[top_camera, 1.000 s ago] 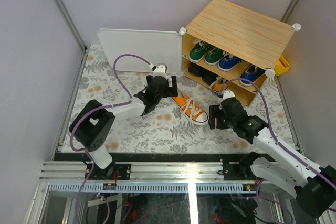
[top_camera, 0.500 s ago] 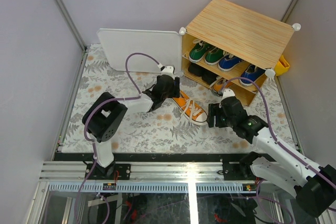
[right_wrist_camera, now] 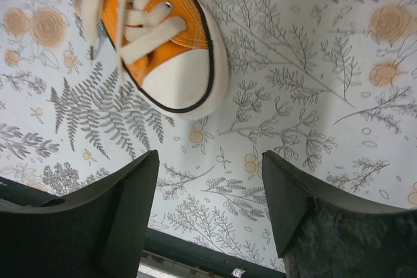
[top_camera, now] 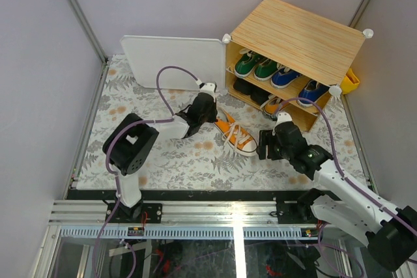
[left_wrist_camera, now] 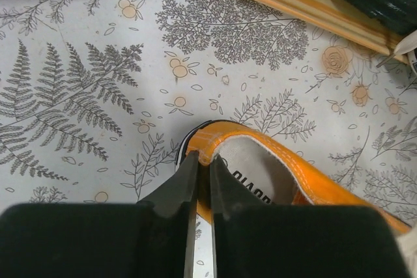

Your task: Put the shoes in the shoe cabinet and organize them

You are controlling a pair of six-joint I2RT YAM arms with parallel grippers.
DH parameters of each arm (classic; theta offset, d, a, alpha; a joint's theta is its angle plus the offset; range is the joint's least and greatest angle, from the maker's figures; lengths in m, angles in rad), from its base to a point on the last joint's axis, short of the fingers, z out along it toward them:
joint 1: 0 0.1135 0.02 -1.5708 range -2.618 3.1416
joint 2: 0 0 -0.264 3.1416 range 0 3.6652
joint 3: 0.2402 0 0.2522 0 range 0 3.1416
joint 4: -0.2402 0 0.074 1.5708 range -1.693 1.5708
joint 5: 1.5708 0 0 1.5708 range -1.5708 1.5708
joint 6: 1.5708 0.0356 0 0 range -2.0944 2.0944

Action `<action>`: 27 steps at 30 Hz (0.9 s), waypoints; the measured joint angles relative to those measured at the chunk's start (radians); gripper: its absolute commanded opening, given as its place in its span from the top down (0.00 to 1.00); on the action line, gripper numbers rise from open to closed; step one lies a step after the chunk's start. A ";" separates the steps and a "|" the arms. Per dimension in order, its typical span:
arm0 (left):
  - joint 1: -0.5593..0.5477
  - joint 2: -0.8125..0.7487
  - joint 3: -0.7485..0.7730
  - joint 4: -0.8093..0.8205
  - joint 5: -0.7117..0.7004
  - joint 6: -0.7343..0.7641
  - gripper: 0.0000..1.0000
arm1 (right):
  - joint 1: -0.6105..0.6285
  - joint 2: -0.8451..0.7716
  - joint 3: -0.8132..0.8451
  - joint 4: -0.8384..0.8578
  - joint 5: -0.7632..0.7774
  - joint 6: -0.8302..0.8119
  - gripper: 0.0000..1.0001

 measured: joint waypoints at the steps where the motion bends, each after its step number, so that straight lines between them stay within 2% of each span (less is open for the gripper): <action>1: 0.000 0.000 0.000 -0.002 0.006 -0.002 1.00 | 0.000 -0.002 -0.011 0.002 -0.004 0.007 0.30; 7: 0.001 -0.036 -0.045 -0.003 0.019 -0.061 1.00 | 0.006 -0.006 -0.098 0.005 -0.043 0.053 0.35; 13: -0.002 -0.177 -0.185 -0.052 0.006 -0.139 1.00 | 0.056 -0.007 -0.119 0.036 -0.062 0.101 0.50; 17: -0.011 -0.214 -0.207 -0.095 -0.013 -0.166 1.00 | 0.116 0.002 -0.142 0.113 -0.075 0.140 0.62; 22: -0.060 -0.265 -0.230 -0.145 -0.068 -0.204 1.00 | 0.186 0.127 -0.164 0.253 -0.073 0.201 0.69; 27: -0.096 -0.303 -0.240 -0.125 -0.149 -0.231 1.00 | 0.349 0.245 -0.129 0.262 0.056 0.226 0.72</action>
